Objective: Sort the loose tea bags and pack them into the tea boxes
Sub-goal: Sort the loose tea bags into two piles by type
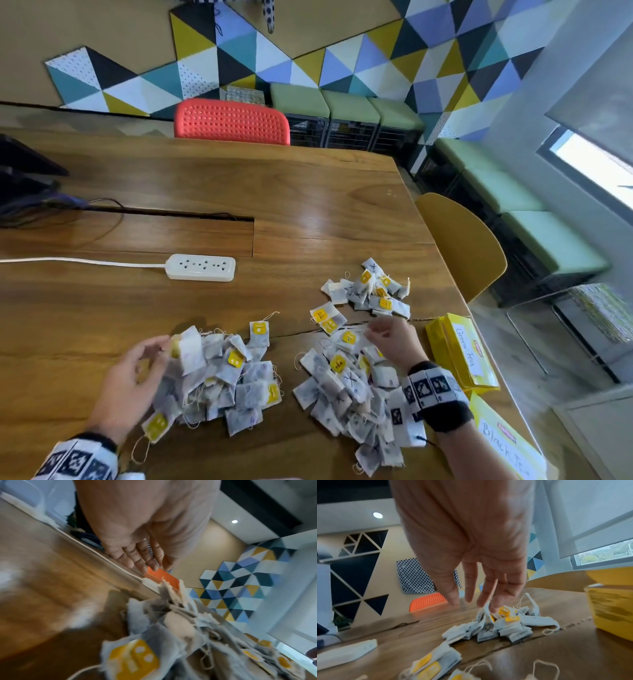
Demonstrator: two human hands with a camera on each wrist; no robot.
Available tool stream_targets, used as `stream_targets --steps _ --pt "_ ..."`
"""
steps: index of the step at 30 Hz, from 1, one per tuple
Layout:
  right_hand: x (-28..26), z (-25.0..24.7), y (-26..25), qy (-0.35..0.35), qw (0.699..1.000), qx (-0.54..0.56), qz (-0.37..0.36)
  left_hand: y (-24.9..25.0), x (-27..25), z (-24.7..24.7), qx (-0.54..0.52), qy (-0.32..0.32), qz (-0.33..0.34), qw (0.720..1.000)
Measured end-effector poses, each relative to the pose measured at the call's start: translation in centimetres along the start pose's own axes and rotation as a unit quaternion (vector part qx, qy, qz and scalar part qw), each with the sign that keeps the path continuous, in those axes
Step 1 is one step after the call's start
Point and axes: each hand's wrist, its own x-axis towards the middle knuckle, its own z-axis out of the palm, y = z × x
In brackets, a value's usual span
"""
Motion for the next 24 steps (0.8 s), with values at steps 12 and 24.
stream_targets --steps 12,24 --pt "14.6 2.2 -1.4 -0.056 0.965 -0.249 0.064 -6.2 0.1 -0.4 0.085 0.081 -0.091 0.989" --pt "16.9 0.1 -1.2 0.025 0.989 -0.118 0.088 -6.3 -0.1 -0.5 0.068 0.077 -0.133 0.986"
